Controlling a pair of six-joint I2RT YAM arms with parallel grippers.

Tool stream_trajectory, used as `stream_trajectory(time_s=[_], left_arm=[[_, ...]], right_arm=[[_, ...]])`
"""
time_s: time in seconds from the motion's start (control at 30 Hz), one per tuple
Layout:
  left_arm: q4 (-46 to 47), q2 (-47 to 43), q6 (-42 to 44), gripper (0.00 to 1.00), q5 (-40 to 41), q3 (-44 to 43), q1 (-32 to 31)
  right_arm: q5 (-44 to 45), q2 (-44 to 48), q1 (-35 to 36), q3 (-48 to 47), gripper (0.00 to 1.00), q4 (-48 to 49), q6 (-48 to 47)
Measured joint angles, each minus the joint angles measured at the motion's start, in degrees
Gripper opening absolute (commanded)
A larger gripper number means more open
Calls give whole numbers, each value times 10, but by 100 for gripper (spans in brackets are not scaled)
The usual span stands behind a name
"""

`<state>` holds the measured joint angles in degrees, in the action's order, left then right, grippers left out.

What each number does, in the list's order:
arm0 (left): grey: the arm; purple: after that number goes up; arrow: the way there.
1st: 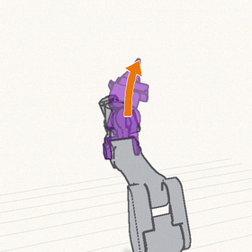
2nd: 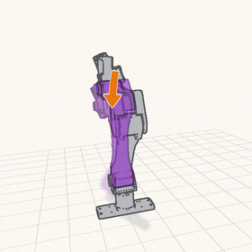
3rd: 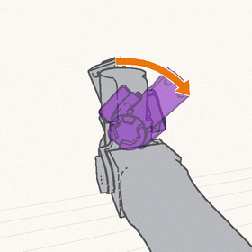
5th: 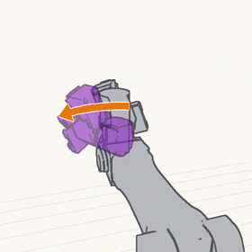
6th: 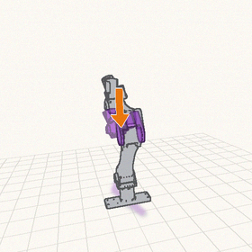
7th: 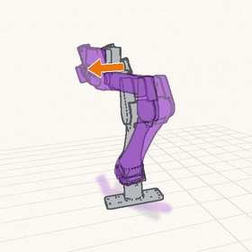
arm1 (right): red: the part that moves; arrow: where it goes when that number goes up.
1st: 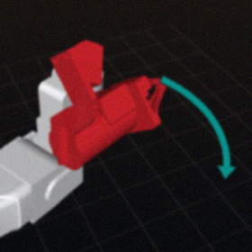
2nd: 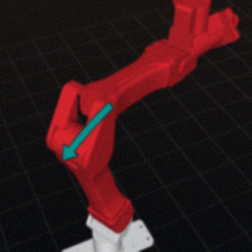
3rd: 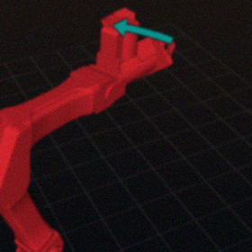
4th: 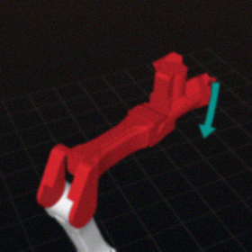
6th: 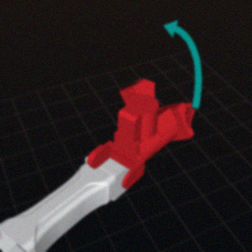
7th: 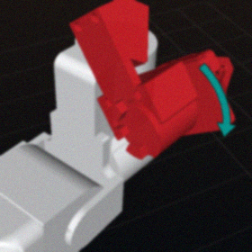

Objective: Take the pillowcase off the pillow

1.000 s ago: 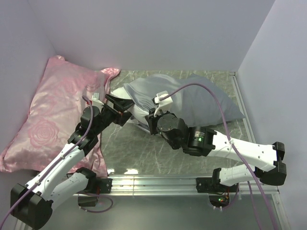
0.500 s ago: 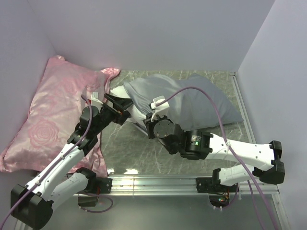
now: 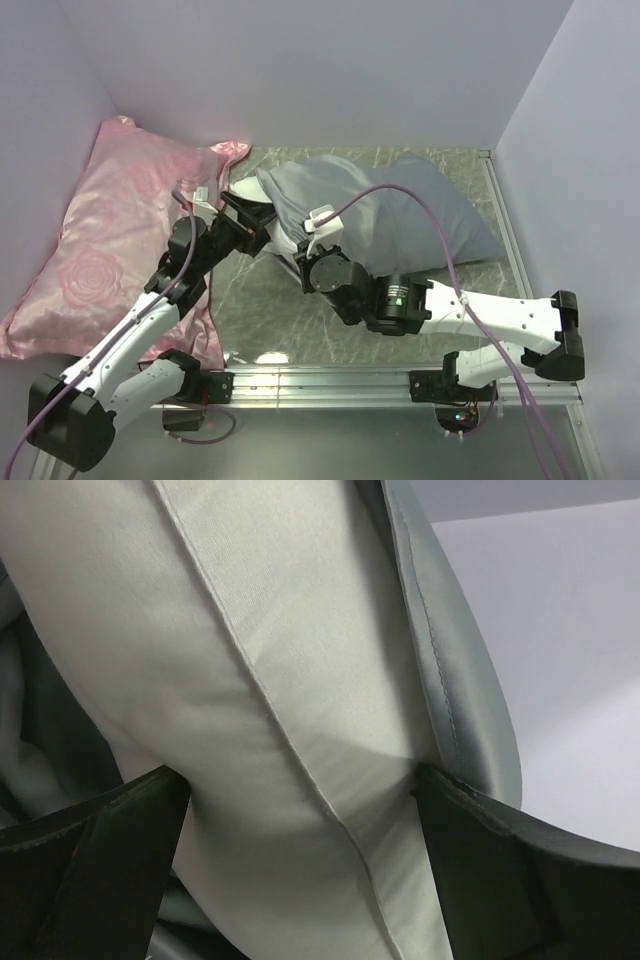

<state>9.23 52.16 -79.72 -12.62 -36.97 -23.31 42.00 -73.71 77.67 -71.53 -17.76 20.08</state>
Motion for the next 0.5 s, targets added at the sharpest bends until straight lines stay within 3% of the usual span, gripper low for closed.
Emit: stream_trajectory(time_s=[0.07, 0.13, 0.2, 0.23, 0.27, 0.37, 0.4, 0.5], left_arm=[[10, 15, 6, 98, -10, -1, 2], [24, 33, 7, 76, -21, -3, 3], [35, 46, 7, 42, -28, -3, 4], [40, 51, 7, 15, -31, -2, 5], [47, 56, 10, 2, -36, 0, 5], [58, 62, 17, 1, -48, 7, 4], [60, 63, 21, 1, -48, 10, 4], [57, 61, 36, 1, -40, 30, 6]], right_arm=[[0, -6, 1, 0, 0, 2, 0], [-2, -12, 1, 0, 0, 3, -1], [-7, -18, 1, 0, 0, 5, -2], [-9, -21, 1, 0, 0, 6, -3], [-12, -23, 1, 0, 1, 7, -3], [-21, -32, 1, 0, 25, 4, -4], [-26, -35, 1, 0, 43, 4, -4], [-57, -41, 4, -3, 62, 7, 4]])
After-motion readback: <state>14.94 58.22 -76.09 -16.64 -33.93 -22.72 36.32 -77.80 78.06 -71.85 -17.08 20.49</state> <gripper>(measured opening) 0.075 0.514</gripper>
